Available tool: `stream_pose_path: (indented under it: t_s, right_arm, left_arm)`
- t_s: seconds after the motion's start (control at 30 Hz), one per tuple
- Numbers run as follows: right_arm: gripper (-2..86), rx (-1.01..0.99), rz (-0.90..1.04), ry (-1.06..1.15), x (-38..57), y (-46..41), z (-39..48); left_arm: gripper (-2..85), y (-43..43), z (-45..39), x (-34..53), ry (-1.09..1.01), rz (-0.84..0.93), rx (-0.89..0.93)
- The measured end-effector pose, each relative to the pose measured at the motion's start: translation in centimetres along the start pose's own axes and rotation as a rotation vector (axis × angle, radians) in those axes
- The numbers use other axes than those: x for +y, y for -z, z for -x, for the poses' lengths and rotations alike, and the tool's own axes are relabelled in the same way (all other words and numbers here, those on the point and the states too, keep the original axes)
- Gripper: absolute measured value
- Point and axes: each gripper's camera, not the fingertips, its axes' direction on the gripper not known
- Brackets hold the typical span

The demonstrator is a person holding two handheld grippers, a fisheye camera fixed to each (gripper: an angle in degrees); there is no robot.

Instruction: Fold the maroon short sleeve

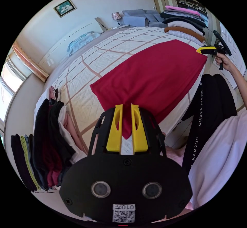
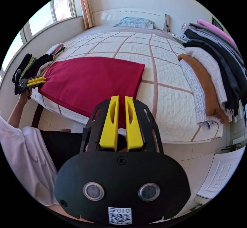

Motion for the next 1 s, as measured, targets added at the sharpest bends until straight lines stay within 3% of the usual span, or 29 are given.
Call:
stream_pose_path:
  t_s: [0.13, 0.3, 0.4, 0.5, 0.63, 0.77, 1.0]
  right_arm:
    - [4.0, -0.099, -0.039, -0.044, 0.9, -0.6, -0.6]
    - [6.3, 0.145, -0.049, -0.028, 1.8, 2.8, 3.6]
    - [9.2, 0.089, -0.179, 0.0, 1.3, 5.7, 8.3]
    - [11.8, -0.054, -0.222, 0.239, -1.1, 5.5, 17.0]
    - [12.8, -0.159, -0.196, 0.602, -4.0, 2.2, 30.2]
    - [13.8, -0.109, -0.129, 0.84, -5.2, -0.7, 39.7]
    - [13.4, 0.179, -0.104, 1.047, -4.1, -3.9, 45.4]
  left_arm:
    - [5.8, 1.1, 2.3, 1.8, 0.055, -0.045, 0.064]
    - [6.9, 4.9, 4.7, 6.8, 0.236, -0.048, -0.022]
    - [8.0, 4.3, 6.4, 10.2, 0.361, -0.03, 0.129]
    - [8.6, 2.9, 7.6, 12.5, 0.478, -0.117, 0.34]
    - [8.7, 3.3, 8.0, 13.6, 0.47, -0.167, 0.316]
    - [8.6, 4.8, 9.5, 16.1, 0.496, -0.199, 0.276]
    - [7.7, 5.5, 11.7, 20.5, 0.574, -0.235, 0.259]
